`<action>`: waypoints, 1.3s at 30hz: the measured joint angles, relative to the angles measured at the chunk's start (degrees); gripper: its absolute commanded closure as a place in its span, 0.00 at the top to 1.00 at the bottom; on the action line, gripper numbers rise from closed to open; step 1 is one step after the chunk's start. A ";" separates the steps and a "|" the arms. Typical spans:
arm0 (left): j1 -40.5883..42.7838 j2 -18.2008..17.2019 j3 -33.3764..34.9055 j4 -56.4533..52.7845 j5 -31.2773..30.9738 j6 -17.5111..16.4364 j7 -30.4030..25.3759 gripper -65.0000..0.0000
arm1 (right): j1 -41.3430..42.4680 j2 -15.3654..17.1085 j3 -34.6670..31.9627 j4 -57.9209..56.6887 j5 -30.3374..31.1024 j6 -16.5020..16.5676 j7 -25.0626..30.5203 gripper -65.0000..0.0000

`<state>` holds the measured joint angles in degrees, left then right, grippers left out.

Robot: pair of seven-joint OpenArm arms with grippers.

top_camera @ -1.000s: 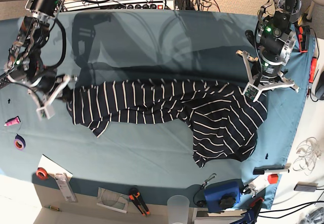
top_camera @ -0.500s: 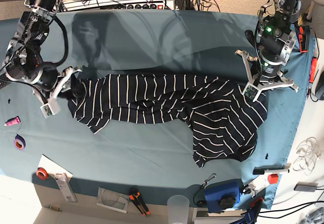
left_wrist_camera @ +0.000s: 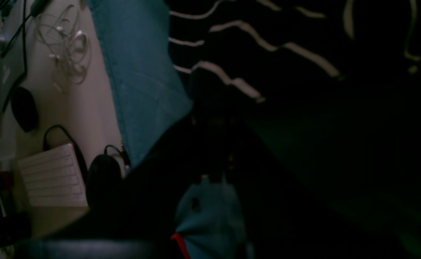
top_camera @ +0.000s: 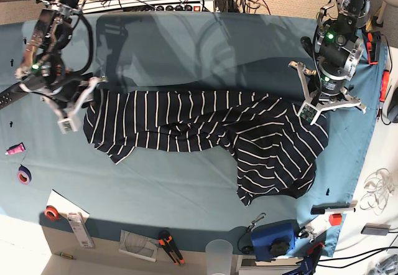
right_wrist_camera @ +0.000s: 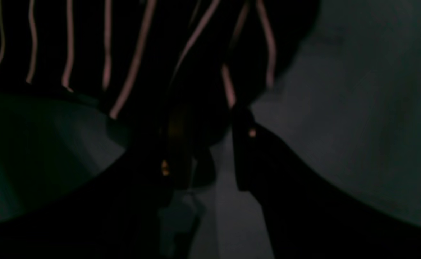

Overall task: Layout the t-shirt on the table in an organized manner, then fold the t-shirt properly
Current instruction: 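Regrasp the shirt end with the right gripper and adjust it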

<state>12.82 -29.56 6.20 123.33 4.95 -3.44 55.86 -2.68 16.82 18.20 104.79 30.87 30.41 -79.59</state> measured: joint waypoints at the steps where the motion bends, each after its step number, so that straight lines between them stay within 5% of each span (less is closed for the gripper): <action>1: 0.00 0.02 0.00 0.00 0.00 0.00 0.02 0.00 | 0.00 -0.02 -0.90 -0.33 -1.88 -0.66 0.81 0.30; 17: 0.00 0.02 0.00 0.00 0.00 0.00 -0.02 0.00 | -0.02 0.15 -18.97 -1.55 -19.96 -12.61 9.33 0.30; 22: 0.02 0.02 0.00 0.00 -0.02 0.00 0.00 0.00 | -0.04 0.15 -20.96 -1.57 -25.00 -13.09 10.78 0.00; 28: 0.00 0.02 0.00 0.00 0.00 0.02 -0.46 0.00 | 0.17 0.15 -21.00 -1.57 -29.31 -13.07 22.32 0.00; 36: 0.00 0.02 0.00 0.00 -0.02 0.00 -0.44 0.00 | 7.21 0.15 -21.00 -1.29 -28.89 -14.12 22.84 0.00; 39: 0.02 0.02 0.00 0.00 -0.02 0.00 -0.44 0.00 | 8.59 0.15 -21.00 -1.29 -27.47 -14.16 19.17 0.00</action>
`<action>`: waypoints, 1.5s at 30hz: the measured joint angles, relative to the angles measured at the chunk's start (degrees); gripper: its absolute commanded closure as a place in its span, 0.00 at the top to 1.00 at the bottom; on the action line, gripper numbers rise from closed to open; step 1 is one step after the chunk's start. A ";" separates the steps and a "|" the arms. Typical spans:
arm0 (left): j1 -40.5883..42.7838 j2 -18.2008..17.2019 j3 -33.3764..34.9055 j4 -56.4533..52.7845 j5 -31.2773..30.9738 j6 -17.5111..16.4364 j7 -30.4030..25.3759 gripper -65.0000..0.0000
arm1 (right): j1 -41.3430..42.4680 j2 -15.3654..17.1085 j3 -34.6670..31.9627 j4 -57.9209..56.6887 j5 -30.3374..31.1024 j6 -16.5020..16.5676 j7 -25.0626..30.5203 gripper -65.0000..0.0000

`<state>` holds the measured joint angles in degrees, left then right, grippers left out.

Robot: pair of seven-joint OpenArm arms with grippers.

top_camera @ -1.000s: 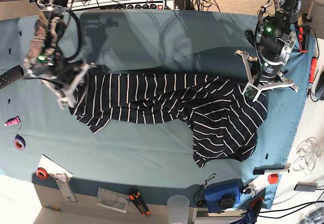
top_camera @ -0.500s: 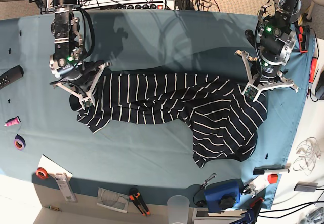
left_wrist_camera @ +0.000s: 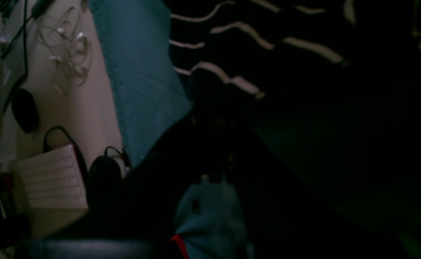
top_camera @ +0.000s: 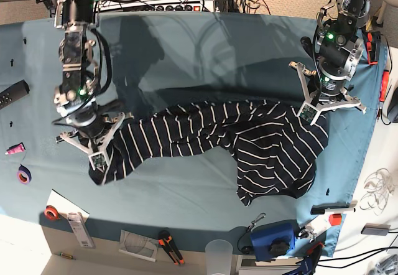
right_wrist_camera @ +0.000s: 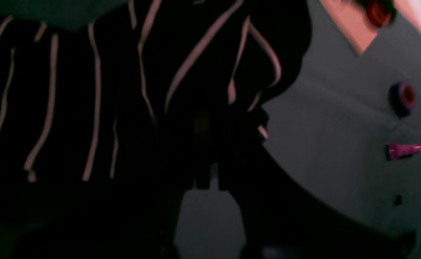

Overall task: Layout the t-shirt on the table in an organized manner, then fold the t-shirt properly
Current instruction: 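Regrasp the shirt end with the right gripper and adjust it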

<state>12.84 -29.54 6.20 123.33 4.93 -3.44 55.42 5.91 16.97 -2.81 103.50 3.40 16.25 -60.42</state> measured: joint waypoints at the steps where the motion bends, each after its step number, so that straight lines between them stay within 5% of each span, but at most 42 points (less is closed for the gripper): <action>1: -0.02 0.00 0.00 0.00 0.02 0.00 0.00 0.00 | 0.35 0.00 0.00 0.00 0.94 0.00 -1.77 0.00; 7: 0.00 0.00 0.00 0.00 0.00 0.00 0.00 0.00 | 0.76 0.00 0.00 0.00 2.47 0.00 -10.14 0.00; 12: 0.00 0.00 0.00 0.00 0.00 0.00 -0.02 0.00 | -0.11 0.15 0.00 0.00 2.49 1.75 -12.00 0.00; 16: 0.00 0.00 0.00 0.00 0.00 0.00 -0.02 0.00 | -2.95 0.15 0.00 0.00 2.45 4.31 -11.85 0.23; 18: 0.00 0.00 0.00 0.00 -0.02 0.00 -0.02 0.00 | -4.15 0.15 0.00 0.00 2.47 4.33 -11.58 0.26; 26: -0.02 0.00 0.00 0.00 0.00 0.00 -0.26 0.00 | -4.74 0.15 0.00 0.00 9.68 3.41 -11.56 0.25; 30: 0.00 0.00 0.00 0.00 0.00 0.00 -0.24 0.00 | -4.76 0.15 0.00 0.00 14.80 2.56 -13.11 0.02; 37: 0.00 0.00 0.00 0.00 0.00 0.02 -0.24 0.00 | -4.81 0.17 0.00 3.63 11.39 2.12 -14.38 0.00; 45: -0.02 0.00 0.00 0.00 0.00 0.00 -0.24 0.00 | -3.89 0.15 0.02 9.18 10.14 2.16 -4.83 0.00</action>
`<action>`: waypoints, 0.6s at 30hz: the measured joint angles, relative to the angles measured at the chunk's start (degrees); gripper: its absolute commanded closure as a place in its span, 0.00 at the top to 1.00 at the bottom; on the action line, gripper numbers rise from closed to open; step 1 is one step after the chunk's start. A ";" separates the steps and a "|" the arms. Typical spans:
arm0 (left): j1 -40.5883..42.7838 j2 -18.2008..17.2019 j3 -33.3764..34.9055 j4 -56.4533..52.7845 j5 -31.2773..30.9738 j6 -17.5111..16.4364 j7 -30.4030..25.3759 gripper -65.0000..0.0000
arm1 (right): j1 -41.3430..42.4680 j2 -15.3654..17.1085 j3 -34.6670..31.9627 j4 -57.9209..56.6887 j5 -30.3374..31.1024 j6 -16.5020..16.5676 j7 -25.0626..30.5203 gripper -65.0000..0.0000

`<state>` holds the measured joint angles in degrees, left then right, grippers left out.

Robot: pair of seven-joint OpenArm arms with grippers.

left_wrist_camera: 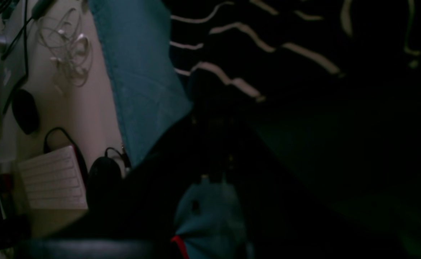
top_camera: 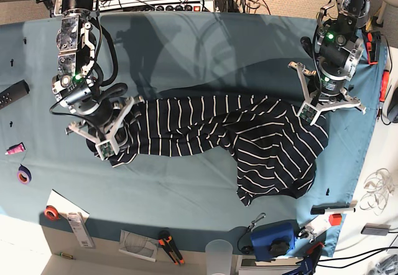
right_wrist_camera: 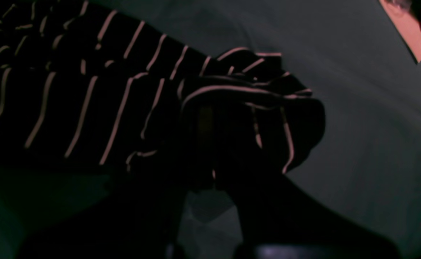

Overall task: Layout the t-shirt on the table in an organized manner, then fold the t-shirt properly
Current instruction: 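Regrasp the shirt end with the right gripper and adjust it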

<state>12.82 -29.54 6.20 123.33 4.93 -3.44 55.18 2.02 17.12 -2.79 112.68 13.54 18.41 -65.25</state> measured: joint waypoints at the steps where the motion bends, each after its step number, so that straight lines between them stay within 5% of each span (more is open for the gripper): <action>1: 0.02 0.00 0.00 0.00 0.00 0.00 0.00 0.00 | 0.48 0.00 0.00 -0.04 0.00 -0.04 0.22 0.00; 12: 0.02 0.00 0.00 0.00 0.00 0.00 0.00 0.00 | 0.63 0.00 0.00 -0.39 -5.64 -1.75 -0.90 0.00; 16: 0.02 0.00 0.00 0.00 0.00 0.00 -0.02 0.00 | -1.25 0.00 0.00 -5.75 -6.08 -1.49 -1.40 0.26; 18: 0.02 0.00 0.00 0.00 0.02 0.00 0.00 0.00 | -1.33 -0.02 0.00 -9.09 -6.05 -1.49 -0.74 0.27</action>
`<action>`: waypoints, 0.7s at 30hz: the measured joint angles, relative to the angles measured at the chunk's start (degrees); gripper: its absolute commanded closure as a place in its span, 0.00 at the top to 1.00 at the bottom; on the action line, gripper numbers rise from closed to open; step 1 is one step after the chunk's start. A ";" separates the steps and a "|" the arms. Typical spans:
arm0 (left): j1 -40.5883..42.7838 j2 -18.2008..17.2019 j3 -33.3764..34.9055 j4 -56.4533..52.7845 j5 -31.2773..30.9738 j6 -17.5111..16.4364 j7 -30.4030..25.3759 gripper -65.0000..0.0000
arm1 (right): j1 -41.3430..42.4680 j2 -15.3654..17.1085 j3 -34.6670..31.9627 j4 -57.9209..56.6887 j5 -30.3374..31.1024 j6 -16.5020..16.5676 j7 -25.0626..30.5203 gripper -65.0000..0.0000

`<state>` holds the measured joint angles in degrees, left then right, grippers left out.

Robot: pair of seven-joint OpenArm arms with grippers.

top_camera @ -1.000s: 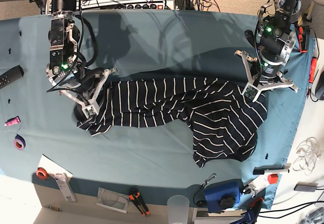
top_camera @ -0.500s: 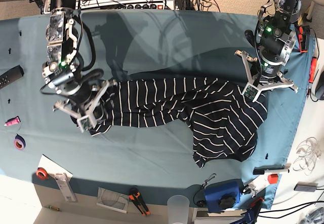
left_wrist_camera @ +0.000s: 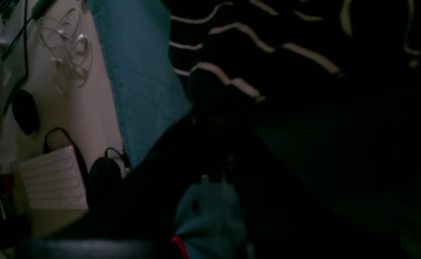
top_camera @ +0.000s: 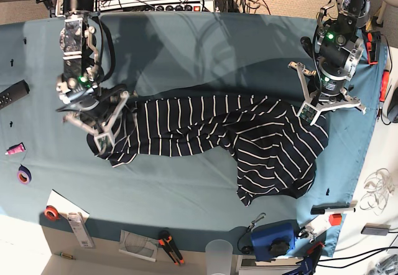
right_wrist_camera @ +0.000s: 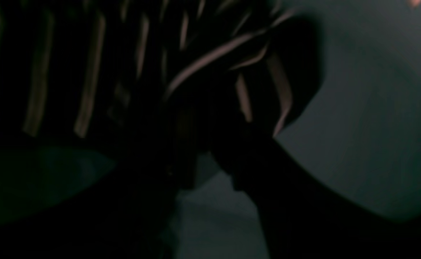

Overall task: Layout the t-shirt on the table in an organized manner, then fold the t-shirt properly
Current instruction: 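Regrasp the shirt end with the right gripper and adjust it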

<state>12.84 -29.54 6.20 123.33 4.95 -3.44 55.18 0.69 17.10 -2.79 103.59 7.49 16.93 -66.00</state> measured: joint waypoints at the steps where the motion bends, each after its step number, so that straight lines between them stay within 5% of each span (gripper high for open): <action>1: -0.02 0.00 0.00 0.00 0.02 0.00 0.00 0.00 | 0.09 0.00 0.00 -1.53 -0.17 -0.11 2.23 0.27; 5: -0.02 0.00 0.00 0.00 0.00 0.00 -0.17 0.00 | 0.37 -0.02 -0.02 -7.37 -0.07 -0.17 9.86 0.27; 13: -0.02 0.00 0.00 0.00 -0.02 0.00 -0.44 0.00 | 0.39 -0.02 -0.02 -8.76 1.22 -0.26 10.38 0.27; 17: 0.00 0.00 0.00 0.00 -0.02 0.00 -0.44 0.00 | 0.44 -1.75 0.04 -8.76 1.62 -0.26 10.32 0.02; 21: 0.00 0.00 0.00 0.00 -0.02 0.00 -0.44 0.00 | 1.51 -4.02 -0.02 -8.09 1.73 -0.28 9.92 0.00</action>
<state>12.84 -29.54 6.20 123.33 4.93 -3.44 54.74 2.20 13.08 -2.81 95.50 9.21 16.64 -56.07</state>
